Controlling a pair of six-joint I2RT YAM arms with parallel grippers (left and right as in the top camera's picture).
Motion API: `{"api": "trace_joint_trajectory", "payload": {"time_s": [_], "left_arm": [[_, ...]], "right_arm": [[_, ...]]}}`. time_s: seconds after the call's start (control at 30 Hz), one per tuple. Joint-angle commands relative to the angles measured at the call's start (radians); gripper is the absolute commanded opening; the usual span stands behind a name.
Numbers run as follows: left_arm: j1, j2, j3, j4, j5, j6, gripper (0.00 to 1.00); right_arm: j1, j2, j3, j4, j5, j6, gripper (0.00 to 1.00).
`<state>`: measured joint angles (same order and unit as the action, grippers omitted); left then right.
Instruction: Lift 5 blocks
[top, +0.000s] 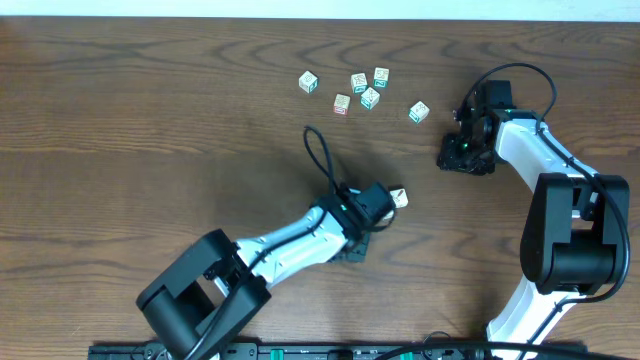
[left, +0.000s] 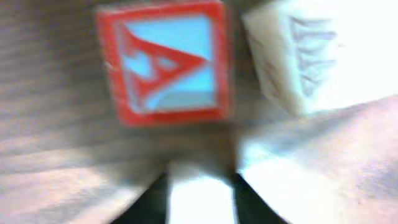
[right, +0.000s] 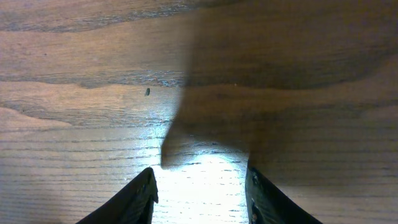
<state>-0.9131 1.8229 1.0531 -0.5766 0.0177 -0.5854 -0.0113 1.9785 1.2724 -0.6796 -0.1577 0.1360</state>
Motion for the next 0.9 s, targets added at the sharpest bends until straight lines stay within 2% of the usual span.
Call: {"api": "trace_joint_trajectory", "payload": {"time_s": [0.0, 0.1, 0.37, 0.87], "left_arm": [[-0.016, -0.020, -0.014, 0.003, 0.000, -0.027, 0.19], [-0.016, -0.020, -0.014, 0.026, 0.000, -0.042, 0.10], [-0.016, -0.020, -0.014, 0.134, 0.000, -0.042, 0.10], [-0.015, -0.019, -0.014, 0.243, -0.007, -0.042, 0.11]], "right_arm": [[0.006, 0.004, 0.003, 0.003, -0.005, -0.014, 0.44], [0.006, 0.004, 0.003, 0.003, -0.005, -0.014, 0.44], [0.006, 0.004, 0.003, 0.005, -0.005, -0.014, 0.44], [0.006, 0.004, 0.003, 0.006, -0.005, -0.014, 0.43]]}}
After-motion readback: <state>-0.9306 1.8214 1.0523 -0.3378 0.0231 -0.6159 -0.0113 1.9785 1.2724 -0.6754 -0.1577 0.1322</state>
